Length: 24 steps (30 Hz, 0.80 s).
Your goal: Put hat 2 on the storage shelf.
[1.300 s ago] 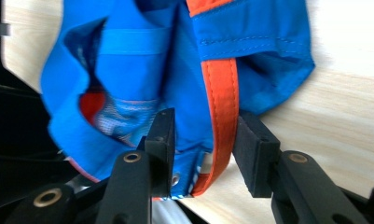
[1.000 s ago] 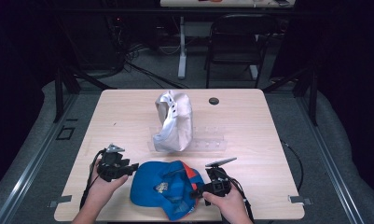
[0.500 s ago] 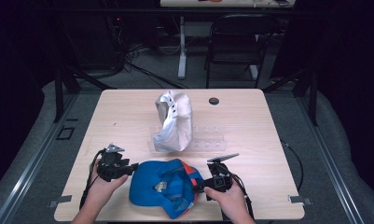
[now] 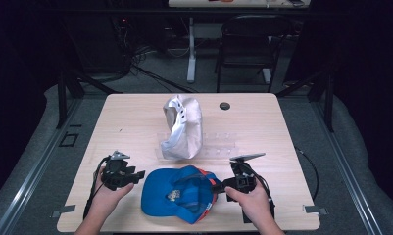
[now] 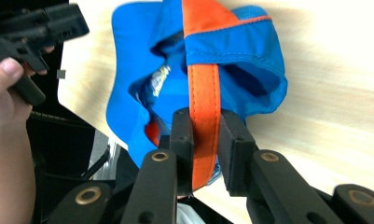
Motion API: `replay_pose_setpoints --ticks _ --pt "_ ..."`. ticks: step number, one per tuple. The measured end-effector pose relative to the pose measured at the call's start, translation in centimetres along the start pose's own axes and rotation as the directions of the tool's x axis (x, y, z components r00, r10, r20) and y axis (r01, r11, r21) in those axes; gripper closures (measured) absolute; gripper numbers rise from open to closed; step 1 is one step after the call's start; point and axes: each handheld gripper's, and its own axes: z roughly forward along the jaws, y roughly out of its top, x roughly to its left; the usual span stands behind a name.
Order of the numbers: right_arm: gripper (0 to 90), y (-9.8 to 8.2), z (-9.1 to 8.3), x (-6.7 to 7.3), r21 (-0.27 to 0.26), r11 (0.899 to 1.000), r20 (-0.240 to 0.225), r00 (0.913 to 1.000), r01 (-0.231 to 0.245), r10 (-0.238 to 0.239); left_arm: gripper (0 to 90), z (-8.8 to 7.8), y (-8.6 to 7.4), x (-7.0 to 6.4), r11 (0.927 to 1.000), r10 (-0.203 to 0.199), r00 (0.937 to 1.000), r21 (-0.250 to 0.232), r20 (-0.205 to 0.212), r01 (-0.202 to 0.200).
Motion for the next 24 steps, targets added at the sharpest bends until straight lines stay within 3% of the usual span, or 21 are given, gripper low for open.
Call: replay_pose_setpoints --ticks 1,2,4,11,19,21,24 --pt "77.5 0.1 -0.2 0.0 -0.008 1.0 0.004 1.0 0.0 0.0 53.3 0.0 0.0 0.0 1.0 0.0 1.0 0.0 0.001 0.0" --pt "77.5 0.1 -0.2 -0.1 -0.037 0.999 -0.053 0.9985 -0.019 0.017 53.3 0.0 0.0 0.0 1.0 0.0 1.0 0.0 0.0 0.0" --pt "77.6 0.2 -0.7 -0.1 -0.039 0.999 -0.023 0.9995 -0.024 0.023 53.3 0.1 0.0 0.0 1.0 0.0 1.0 0.001 -0.001 0.0" --pt "77.5 0.7 -2.1 -0.5 -0.05 0.998 0.011 0.9995 -0.029 0.03 53.0 0.1 0.0 0.1 1.0 -0.004 1.0 -0.001 -0.002 0.004" --pt "77.6 1.1 -3.7 -1.1 -0.052 0.997 0.006 0.9987 -0.05 0.05 52.6 0.2 -0.1 0.1 1.0 -0.003 1.0 0.005 -0.001 0.003" --pt "77.6 1.1 -4.0 -1.0 -0.078 0.995 0.0 0.9975 -0.07 0.07 52.5 0.2 -0.1 0.1 1.0 -0.004 1.0 0.004 -0.003 0.004" --pt "77.6 1.2 -4.6 -1.1 -0.069 0.996 -0.001 0.9981 -0.061 0.061 52.4 0.2 -0.1 0.1 1.0 -0.004 1.0 0.003 -0.004 0.004"
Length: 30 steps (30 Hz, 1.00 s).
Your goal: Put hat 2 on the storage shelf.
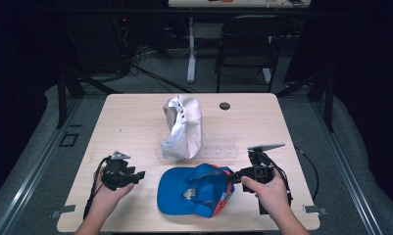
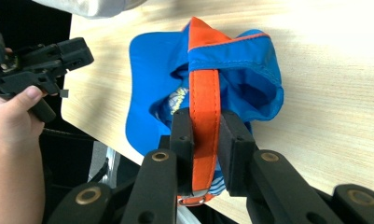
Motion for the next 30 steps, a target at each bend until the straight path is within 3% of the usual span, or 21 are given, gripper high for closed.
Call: replay_pose_setpoints --ticks 13,20,28,30 --pt "77.6 0.9 -2.3 0.6 -0.014 1.0 -0.035 0.9993 -0.01 0.01 52.3 0.0 0.0 0.1 1.0 0.002 1.0 0.005 -0.003 -0.002" --pt "77.6 1.5 -3.4 1.1 -0.023 0.999 -0.085 0.9961 -0.028 0.026 52.3 0.0 0.0 0.1 1.0 0.0 1.0 0.003 -0.004 0.0" --pt "77.7 2.1 -4.2 1.2 -0.018 0.998 -0.163 0.9848 -0.065 0.061 52.1 0.0 0.0 0.2 1.0 0.0 1.0 0.004 -0.003 0.0" --pt "77.7 2.3 -4.5 1.3 -0.029 0.996 -0.201 0.9765 -0.084 0.077 52.1 0.0 0.0 0.1 1.0 0.001 1.0 0.004 -0.005 -0.001"
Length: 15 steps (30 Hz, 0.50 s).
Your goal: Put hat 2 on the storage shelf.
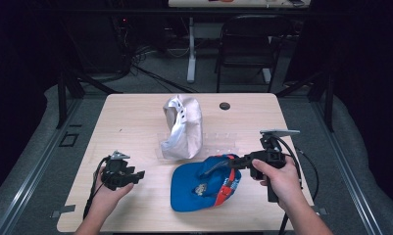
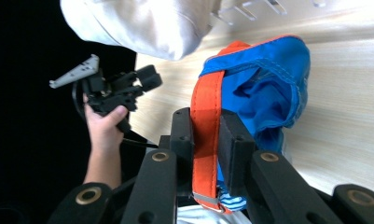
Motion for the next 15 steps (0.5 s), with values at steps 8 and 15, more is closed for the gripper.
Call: replay_pose_setpoints --ticks 8,15 --pt "77.7 0.5 -0.9 0.9 -0.009 1.0 -0.045 0.999 0.003 -0.003 52.1 0.0 0.0 0.0 1.0 -0.002 1.0 -0.001 0.0 0.002" --pt "77.8 1.0 -1.9 2.4 -0.017 1.0 -0.07 0.9975 0.008 -0.009 52.0 0.0 0.0 0.0 1.0 -0.003 1.0 -0.006 -0.002 0.003"
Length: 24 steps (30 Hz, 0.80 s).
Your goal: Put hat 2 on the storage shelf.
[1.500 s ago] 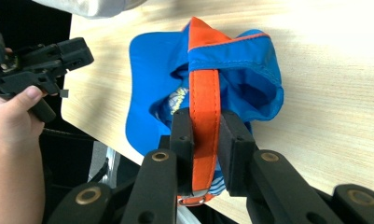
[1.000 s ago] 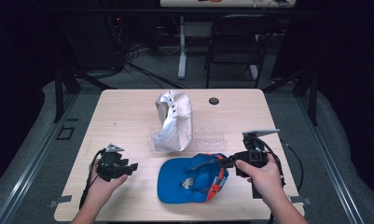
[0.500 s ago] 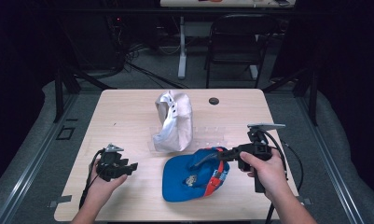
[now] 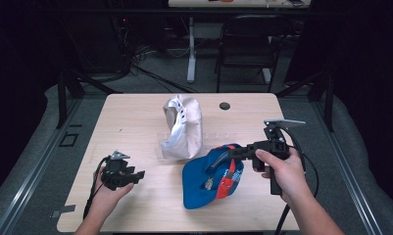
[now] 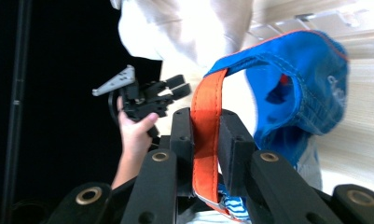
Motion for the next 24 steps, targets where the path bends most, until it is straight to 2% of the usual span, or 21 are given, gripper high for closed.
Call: replay_pose_setpoints --ticks 3,8,11,20,24 --pt "77.8 0.4 -0.5 0.8 -0.006 1.0 -0.016 0.9999 0.003 -0.003 51.9 0.0 0.0 0.0 1.0 -0.001 1.0 0.004 0.003 0.001" --pt "77.8 0.6 -1.1 1.3 -0.008 1.0 -0.021 0.9998 0.007 -0.007 51.9 -0.1 0.0 0.0 1.0 -0.002 1.0 0.005 0.004 0.002" --pt "77.8 0.9 -1.7 1.5 -0.019 1.0 -0.044 0.9989 -0.015 0.015 51.9 -0.1 0.0 0.0 1.0 0.003 1.0 0.006 0.003 -0.003" --pt "77.8 1.7 -3.0 1.7 -0.055 0.998 -0.032 0.9991 -0.03 0.029 51.9 0.1 0.0 0.0 1.0 0.0 1.0 0.008 0.001 0.0" --pt "77.8 2.4 -4.2 1.9 -0.085 0.996 -0.037 0.9988 -0.037 0.034 51.9 0.0 0.0 0.0 1.0 0.0 1.0 0.006 0.001 0.0"
